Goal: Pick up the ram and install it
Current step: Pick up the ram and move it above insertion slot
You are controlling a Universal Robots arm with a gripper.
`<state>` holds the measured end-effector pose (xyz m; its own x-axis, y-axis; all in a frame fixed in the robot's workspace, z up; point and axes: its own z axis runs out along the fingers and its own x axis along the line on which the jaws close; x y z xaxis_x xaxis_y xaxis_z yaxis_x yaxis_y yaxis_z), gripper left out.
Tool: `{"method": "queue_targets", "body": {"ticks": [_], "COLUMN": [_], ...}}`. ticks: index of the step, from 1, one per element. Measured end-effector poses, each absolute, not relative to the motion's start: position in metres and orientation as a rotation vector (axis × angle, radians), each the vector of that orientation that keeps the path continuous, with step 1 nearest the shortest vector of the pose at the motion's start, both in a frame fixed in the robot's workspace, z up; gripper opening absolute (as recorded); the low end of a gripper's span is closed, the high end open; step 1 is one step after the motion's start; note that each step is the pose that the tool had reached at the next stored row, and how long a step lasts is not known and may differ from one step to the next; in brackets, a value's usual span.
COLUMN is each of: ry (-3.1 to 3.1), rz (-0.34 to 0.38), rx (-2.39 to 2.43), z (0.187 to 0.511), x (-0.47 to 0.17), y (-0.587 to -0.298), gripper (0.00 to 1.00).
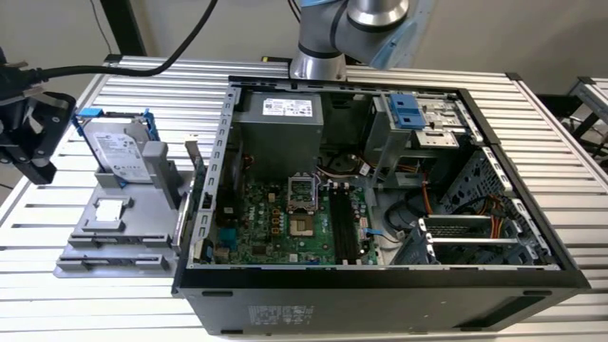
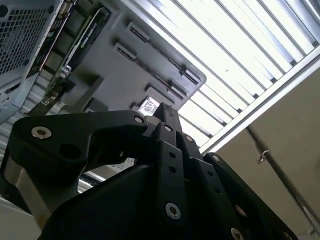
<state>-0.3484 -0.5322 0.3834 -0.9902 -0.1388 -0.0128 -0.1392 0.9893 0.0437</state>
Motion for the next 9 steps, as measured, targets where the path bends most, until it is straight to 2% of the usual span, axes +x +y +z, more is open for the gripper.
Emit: {"method": "queue_targets", "body": {"ticks": [9], "ry": [3.104], "rz": [0.065], "rx": [-0.434], "z": [0.3834], "x": [-0.3484], "y": [-0.5322], "gripper": [0.00]}}
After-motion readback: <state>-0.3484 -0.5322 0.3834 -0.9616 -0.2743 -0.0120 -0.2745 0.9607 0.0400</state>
